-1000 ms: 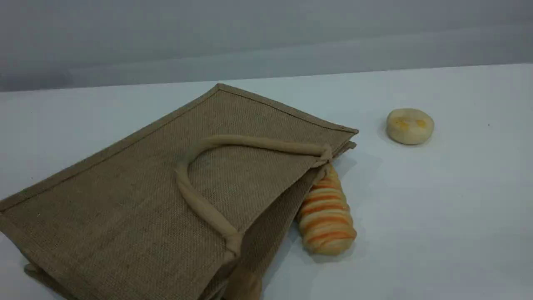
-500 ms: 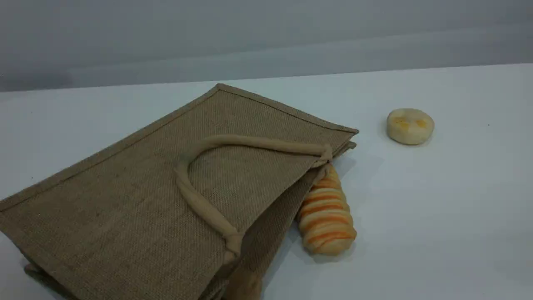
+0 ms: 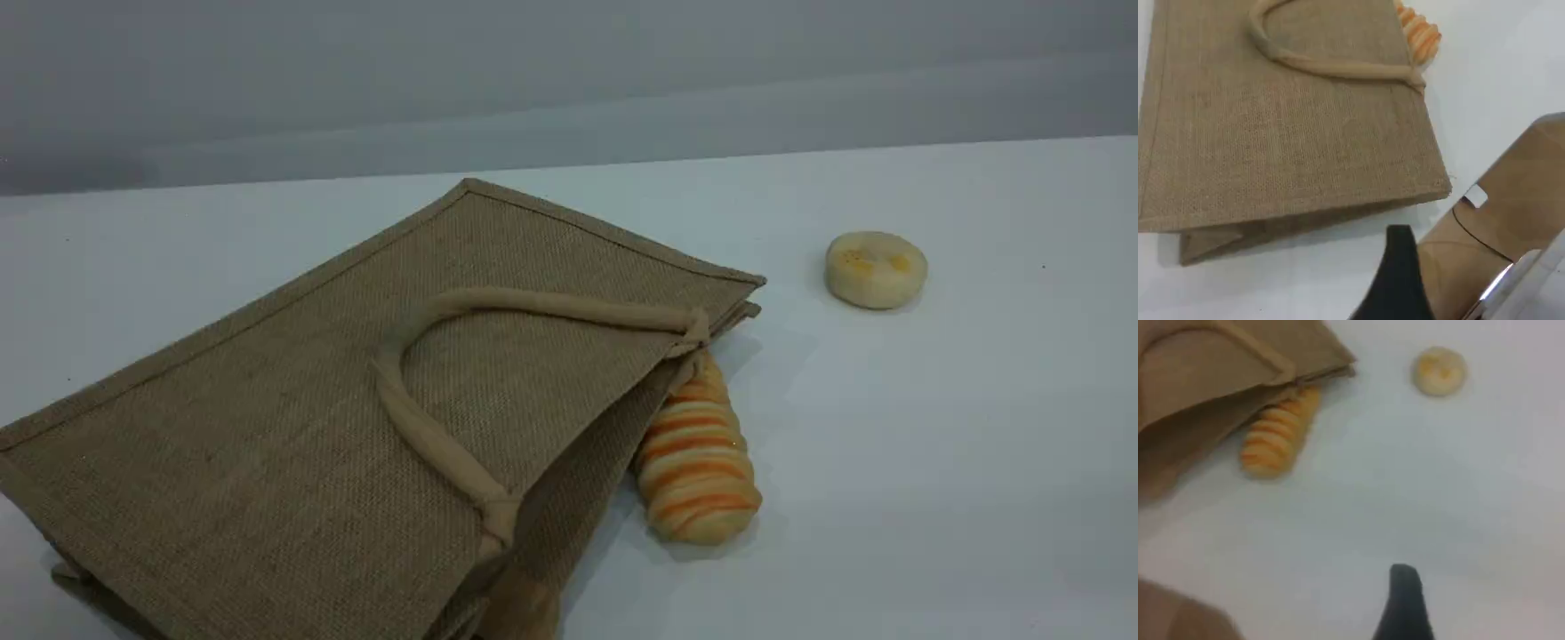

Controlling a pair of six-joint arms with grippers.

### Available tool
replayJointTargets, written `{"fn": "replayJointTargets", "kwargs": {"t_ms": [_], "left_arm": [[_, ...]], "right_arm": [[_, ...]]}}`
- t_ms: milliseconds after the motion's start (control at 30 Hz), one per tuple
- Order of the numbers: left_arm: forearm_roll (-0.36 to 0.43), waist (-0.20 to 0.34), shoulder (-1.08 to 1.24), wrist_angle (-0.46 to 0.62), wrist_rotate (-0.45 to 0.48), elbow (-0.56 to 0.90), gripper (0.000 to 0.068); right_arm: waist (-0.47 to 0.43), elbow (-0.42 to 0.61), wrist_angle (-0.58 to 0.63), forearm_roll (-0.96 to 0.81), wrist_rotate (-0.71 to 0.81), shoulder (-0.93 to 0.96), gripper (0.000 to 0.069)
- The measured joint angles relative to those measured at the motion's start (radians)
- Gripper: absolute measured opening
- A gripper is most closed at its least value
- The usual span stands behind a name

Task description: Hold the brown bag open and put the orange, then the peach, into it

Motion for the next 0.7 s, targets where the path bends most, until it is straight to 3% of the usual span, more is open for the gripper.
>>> {"fn": "replayJointTargets", "kwargs": {"t_ms": [133,233,567,700], "left_arm": [[-0.001,0.0,0.0,0.0,0.0,0.0,0.0541],[-0.001,0.0,0.0,0.0,0.0,0.0,0.0541],[-0.001,0.001,0.0,-0.001,0.0,0.0,0.0541],[-0.002,0.036,0.0,-0.001,0.0,0.0,0.0541]], "right_arm": [[-0.151,0.0,0.0,-0.001,0.0,-0.005,0.0471],[-0.206,0.0,0.0,-0.001,0.0,-0.04,0.0471],[-0.207,0.0,0.001,-0.002,0.001,-0.209,0.0471],[-0.207,0.0,0.001,-0.002,0.0,-0.209,0.0471]]}}
